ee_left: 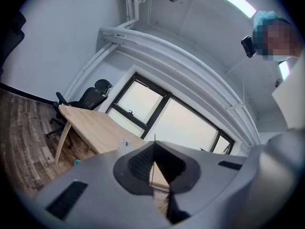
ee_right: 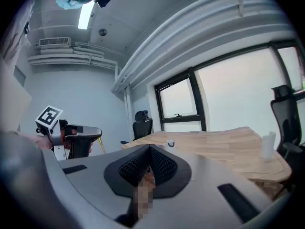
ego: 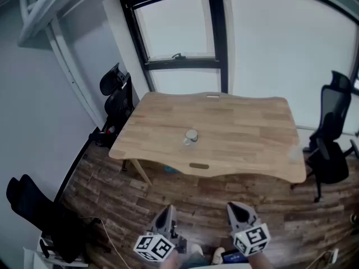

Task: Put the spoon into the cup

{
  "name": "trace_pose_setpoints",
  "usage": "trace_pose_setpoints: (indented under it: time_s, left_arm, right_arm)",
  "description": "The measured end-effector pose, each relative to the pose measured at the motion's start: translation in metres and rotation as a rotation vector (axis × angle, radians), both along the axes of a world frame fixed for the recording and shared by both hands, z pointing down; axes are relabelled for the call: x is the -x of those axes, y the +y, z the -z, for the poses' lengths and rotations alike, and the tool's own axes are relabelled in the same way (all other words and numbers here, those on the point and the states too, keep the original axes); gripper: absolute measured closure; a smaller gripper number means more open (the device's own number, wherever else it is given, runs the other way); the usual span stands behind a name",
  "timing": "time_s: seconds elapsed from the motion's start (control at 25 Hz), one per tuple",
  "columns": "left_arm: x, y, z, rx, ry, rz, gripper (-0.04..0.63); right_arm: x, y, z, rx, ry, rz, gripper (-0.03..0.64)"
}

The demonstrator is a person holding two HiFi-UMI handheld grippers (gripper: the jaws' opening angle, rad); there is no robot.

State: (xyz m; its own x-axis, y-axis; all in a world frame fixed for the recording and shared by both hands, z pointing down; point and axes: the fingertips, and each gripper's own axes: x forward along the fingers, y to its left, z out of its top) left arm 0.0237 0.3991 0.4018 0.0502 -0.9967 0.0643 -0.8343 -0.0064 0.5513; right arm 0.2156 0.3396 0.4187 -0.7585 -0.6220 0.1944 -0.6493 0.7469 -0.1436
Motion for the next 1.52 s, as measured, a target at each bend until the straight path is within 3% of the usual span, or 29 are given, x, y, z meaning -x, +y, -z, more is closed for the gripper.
trace_pose_setpoints:
  time_s: [0.12, 0.44, 0.8, 1.24, 1.52]
  left_arm:
    - [0.001, 0.017, -0.008, 0.016, 0.029, 0.01, 0.594]
    - [-0.012, 0.027, 0.001, 0.005, 0.013, 0.001, 0.594]
    - [-0.012, 0.016, 0.001, -0.003, 0.019, 0.017, 0.594]
    - [0.017, -0.038, -0.006, -0.017, 0.04, 0.048, 0.594]
    - [0.062, -0.11, -0.018, -0.01, 0.074, 0.033, 0.594]
  right_arm:
    - [-0.003, 0.017, -0.008, -0.005, 0.001, 0.006, 0.62]
    - [-0.007, 0.036, -0.005, -0.013, 0.007, 0.03, 0.62]
    - [-0.012, 0.016, -0.008, -0.01, -0.033, 0.019, 0.62]
    - [0.009, -0.042, -0.028, 0.005, -0.027, 0.032, 0.62]
    - [0.049, -0.109, -0.039, 0.019, -0.002, 0.008, 0.62]
